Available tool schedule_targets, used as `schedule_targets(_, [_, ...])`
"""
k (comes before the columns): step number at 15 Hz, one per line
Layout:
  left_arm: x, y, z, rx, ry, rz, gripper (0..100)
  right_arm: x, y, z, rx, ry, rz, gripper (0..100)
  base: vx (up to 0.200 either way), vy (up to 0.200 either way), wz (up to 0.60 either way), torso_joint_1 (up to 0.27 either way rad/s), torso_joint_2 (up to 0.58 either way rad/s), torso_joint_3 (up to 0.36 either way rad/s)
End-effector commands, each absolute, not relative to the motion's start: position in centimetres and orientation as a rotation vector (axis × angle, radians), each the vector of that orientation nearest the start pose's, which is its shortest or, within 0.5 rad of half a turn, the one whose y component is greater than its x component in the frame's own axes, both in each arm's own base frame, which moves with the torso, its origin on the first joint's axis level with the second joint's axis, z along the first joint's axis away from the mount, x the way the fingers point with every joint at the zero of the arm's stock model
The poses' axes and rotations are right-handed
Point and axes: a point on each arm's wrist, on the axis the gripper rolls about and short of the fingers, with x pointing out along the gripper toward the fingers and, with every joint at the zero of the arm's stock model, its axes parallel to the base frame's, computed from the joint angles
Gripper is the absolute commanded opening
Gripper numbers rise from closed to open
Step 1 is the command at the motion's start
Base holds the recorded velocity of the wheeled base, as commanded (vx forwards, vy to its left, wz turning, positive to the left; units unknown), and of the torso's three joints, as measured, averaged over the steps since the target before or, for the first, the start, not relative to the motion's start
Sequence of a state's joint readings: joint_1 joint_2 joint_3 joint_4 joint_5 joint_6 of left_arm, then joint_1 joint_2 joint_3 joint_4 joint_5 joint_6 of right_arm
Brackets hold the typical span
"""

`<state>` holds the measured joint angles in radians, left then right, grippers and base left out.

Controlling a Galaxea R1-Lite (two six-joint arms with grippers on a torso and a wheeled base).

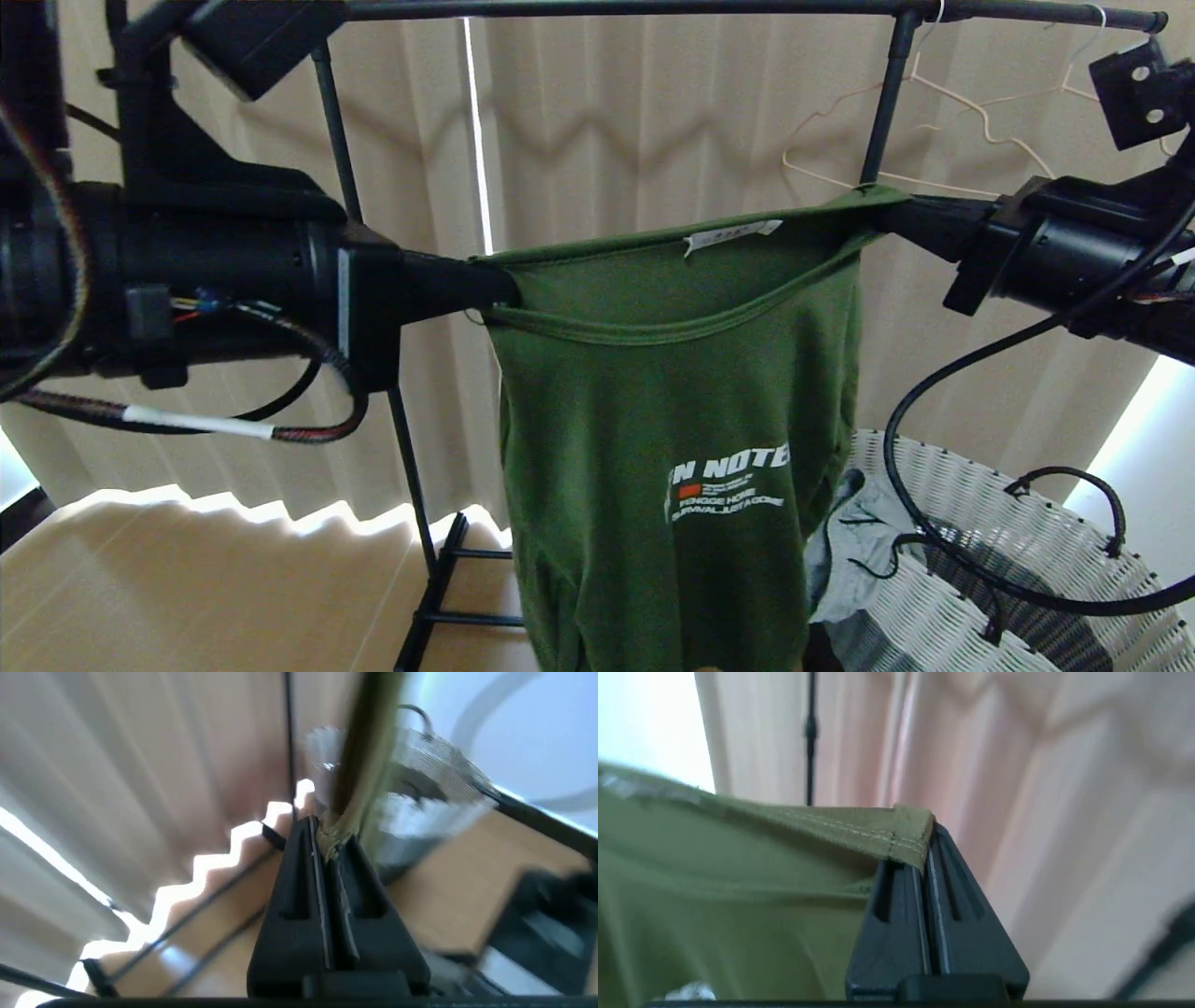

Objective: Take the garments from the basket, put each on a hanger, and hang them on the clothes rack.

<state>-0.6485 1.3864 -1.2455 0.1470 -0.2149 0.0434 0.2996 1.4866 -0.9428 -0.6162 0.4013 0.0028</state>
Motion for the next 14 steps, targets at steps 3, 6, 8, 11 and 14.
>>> schedule_targets(3, [15.6,-13.0,31.6,0.105,0.248,-0.887,0,26.0,10.4,27.3,0.002,-0.043,0.744,0,0.0,0.0,0.0,0.0,0.0,0.0])
schedule_targets(6, [17.6,-13.9,32.0,0.136,0.184,-0.769,0,25.7,9.5,28.0,-0.004,-0.062,0.687,0,0.0,0.0,0.0,0.0,0.0,0.0])
schedule_targets(8, [21.0,-15.3,32.3,0.203,0.099,-0.574,0,25.5,8.0,28.6,-0.007,-0.059,0.624,0,0.0,0.0,0.0,0.0,0.0,0.0])
schedule_targets(11, [23.8,-17.0,31.9,0.215,0.05,-0.506,0,25.2,6.4,29.3,-0.006,-0.054,0.569,0,0.0,0.0,0.0,0.0,0.0,0.0])
schedule_targets(14, [23.7,-17.0,31.4,0.222,0.065,-0.507,0,25.2,6.4,28.4,-0.005,-0.026,0.563,0,0.0,0.0,0.0,0.0,0.0,0.0])
